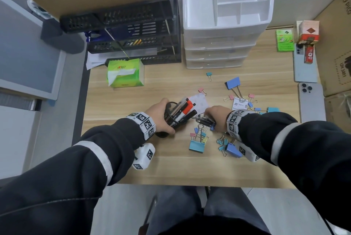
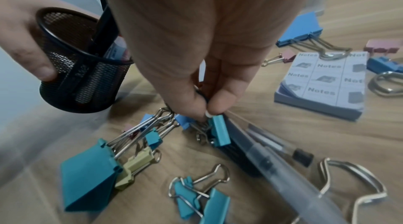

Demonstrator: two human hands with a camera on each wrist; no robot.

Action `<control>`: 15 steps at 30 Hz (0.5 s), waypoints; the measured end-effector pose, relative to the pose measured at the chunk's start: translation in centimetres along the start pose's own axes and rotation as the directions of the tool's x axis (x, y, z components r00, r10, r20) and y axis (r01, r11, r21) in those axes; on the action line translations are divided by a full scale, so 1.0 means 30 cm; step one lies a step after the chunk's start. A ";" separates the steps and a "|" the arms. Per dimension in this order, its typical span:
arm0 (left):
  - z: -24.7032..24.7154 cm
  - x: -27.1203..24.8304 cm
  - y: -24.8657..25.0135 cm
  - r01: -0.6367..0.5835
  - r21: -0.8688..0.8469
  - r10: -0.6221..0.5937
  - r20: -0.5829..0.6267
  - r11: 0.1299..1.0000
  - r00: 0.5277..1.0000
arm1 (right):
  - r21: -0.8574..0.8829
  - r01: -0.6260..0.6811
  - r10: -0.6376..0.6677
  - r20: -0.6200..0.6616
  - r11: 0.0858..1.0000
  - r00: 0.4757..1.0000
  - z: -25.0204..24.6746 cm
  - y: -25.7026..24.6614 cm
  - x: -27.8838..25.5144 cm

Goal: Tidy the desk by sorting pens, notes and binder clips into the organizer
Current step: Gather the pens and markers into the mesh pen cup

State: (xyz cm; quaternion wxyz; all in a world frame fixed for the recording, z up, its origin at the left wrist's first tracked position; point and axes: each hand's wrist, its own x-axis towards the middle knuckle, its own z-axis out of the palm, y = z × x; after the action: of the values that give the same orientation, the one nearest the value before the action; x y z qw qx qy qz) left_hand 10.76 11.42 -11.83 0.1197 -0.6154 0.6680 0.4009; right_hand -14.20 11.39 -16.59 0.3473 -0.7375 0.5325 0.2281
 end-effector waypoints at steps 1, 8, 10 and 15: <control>0.000 0.001 0.002 -0.001 -0.001 0.001 0.002 1.000 1.000 | 0.002 0.000 0.000 -0.003 1.000 1.000 -0.001 0.001 -0.001; -0.011 0.011 0.008 -0.007 0.011 0.007 0.008 1.000 1.000 | 0.022 -0.024 0.026 -0.080 0.999 0.996 0.024 0.012 -0.006; -0.014 0.011 0.006 -0.003 0.010 0.003 0.004 1.000 1.000 | 0.011 -0.021 0.022 -0.104 1.000 0.994 0.038 0.010 -0.008; -0.010 0.010 0.007 -0.005 0.006 0.005 0.008 1.000 1.000 | -0.029 -0.013 0.009 -0.128 0.999 0.992 0.057 -0.002 -0.007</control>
State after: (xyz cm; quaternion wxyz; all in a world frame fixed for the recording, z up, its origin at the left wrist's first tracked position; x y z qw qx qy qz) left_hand 10.62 10.98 -11.75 0.1235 -0.6119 0.6702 0.4015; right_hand -14.16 12.83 -17.55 0.3003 -0.7526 0.5542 0.1904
